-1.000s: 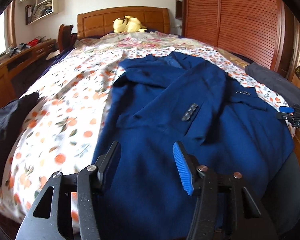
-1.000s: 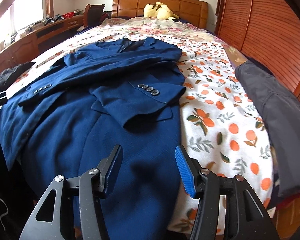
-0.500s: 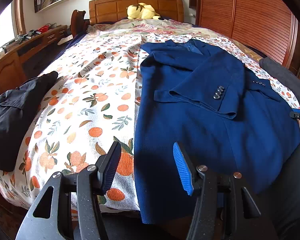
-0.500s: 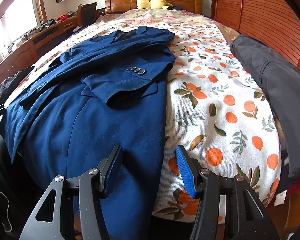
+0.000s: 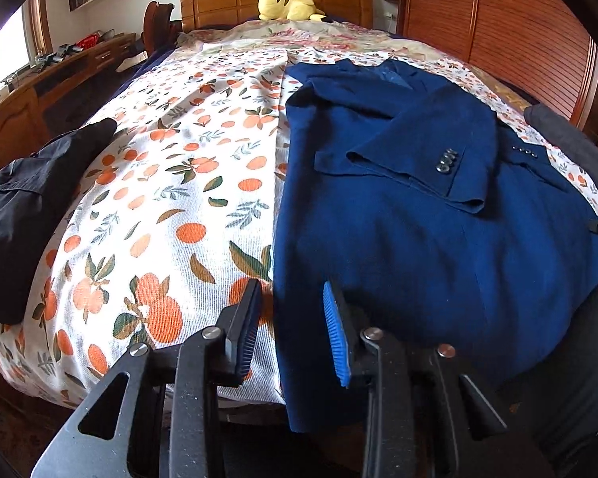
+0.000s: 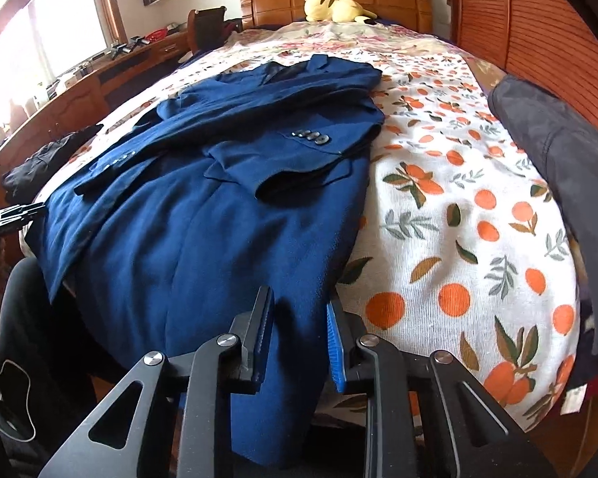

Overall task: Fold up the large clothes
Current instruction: 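Move both grippers to the jacket hem and close them on it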

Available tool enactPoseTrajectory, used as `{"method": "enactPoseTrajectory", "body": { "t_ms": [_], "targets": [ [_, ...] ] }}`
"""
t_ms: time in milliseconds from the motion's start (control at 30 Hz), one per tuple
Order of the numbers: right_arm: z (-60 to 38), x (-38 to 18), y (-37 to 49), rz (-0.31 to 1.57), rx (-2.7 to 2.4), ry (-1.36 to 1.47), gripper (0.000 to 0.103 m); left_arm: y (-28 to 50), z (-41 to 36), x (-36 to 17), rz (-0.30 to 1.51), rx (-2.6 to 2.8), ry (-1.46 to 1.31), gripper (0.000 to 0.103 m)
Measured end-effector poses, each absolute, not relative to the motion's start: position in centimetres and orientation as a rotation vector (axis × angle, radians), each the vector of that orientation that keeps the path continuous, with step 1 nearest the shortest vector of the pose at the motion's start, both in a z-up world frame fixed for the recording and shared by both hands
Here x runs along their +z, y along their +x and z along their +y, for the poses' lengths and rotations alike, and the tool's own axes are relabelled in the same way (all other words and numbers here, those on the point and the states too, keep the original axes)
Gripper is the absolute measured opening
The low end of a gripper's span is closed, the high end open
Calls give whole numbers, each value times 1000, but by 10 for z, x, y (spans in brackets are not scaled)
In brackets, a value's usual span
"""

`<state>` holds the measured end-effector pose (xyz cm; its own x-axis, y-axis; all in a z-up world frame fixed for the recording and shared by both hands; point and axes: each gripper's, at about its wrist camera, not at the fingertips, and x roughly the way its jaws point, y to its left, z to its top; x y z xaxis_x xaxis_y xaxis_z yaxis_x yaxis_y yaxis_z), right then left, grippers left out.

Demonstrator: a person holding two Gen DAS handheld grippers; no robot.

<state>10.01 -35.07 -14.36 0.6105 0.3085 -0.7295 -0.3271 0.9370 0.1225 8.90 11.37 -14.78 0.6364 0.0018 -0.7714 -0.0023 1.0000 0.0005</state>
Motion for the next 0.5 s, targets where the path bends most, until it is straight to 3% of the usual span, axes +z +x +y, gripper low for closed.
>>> {"method": "enactPoseTrajectory", "body": {
  "t_ms": [500],
  "targets": [
    [-337, -140, 99, 811, 401, -5, 22, 63, 119, -157, 899, -76, -54, 33]
  ]
}}
